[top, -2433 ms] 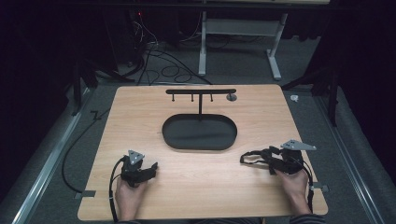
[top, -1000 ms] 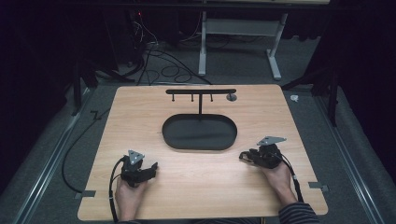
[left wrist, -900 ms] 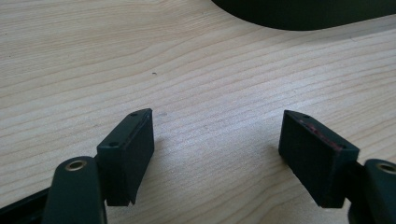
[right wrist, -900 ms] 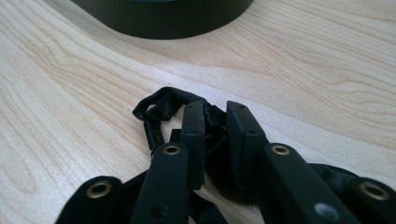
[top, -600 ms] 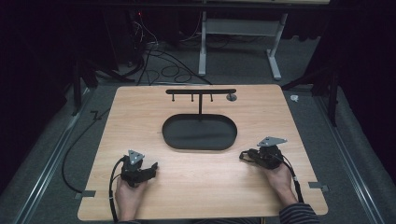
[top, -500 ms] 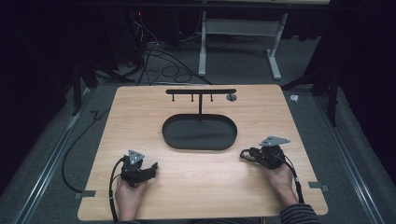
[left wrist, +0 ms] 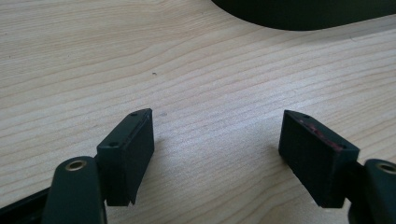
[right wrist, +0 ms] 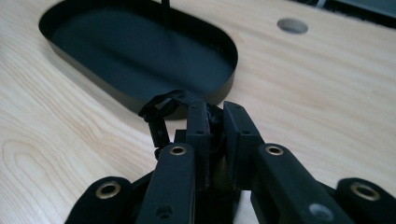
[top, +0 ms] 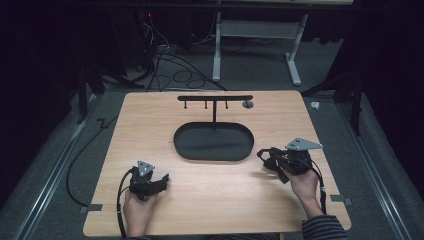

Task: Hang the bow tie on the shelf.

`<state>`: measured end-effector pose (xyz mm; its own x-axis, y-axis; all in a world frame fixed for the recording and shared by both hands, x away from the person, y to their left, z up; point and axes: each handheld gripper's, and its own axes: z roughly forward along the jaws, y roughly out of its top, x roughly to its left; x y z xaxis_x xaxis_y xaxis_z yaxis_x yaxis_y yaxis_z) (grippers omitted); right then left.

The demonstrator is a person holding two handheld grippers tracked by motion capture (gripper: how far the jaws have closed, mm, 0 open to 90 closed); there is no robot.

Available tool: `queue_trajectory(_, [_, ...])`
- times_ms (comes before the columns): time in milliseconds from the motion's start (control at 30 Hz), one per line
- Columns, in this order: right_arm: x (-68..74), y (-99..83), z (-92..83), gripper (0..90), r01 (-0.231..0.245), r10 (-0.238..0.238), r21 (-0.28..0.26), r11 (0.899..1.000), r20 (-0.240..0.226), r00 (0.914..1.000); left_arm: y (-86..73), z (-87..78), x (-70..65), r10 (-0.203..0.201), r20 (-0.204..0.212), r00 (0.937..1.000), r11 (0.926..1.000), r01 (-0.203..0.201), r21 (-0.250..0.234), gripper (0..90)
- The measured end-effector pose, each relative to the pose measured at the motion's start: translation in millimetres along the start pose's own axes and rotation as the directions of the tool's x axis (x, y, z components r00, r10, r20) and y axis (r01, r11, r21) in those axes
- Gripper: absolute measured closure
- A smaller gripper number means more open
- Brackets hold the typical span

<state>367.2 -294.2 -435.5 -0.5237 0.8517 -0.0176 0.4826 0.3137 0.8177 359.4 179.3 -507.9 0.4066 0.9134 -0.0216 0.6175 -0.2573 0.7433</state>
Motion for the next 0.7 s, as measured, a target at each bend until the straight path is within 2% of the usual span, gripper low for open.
queue_trajectory(233, [-2.6,16.1,-6.9,83.2,-0.005,0.006,-0.059,0.998,0.005,1.0000,0.0,0.0,0.0,0.000,0.000,1.0000,1.0000,0.000,0.000,27.1])
queue_trajectory(267, [-3.5,22.4,-8.7,83.2,-0.014,0.014,-0.082,0.997,0.001,0.9999,0.0,0.0,0.0,0.000,0.000,1.0000,1.0000,0.000,0.000,27.1])
queue_trajectory(700, [-9.3,51.0,-8.6,83.3,-0.010,0.009,-0.118,0.993,-0.009,0.9999,0.1,0.0,0.0,0.000,0.000,1.0000,1.0000,0.000,0.000,27.1])
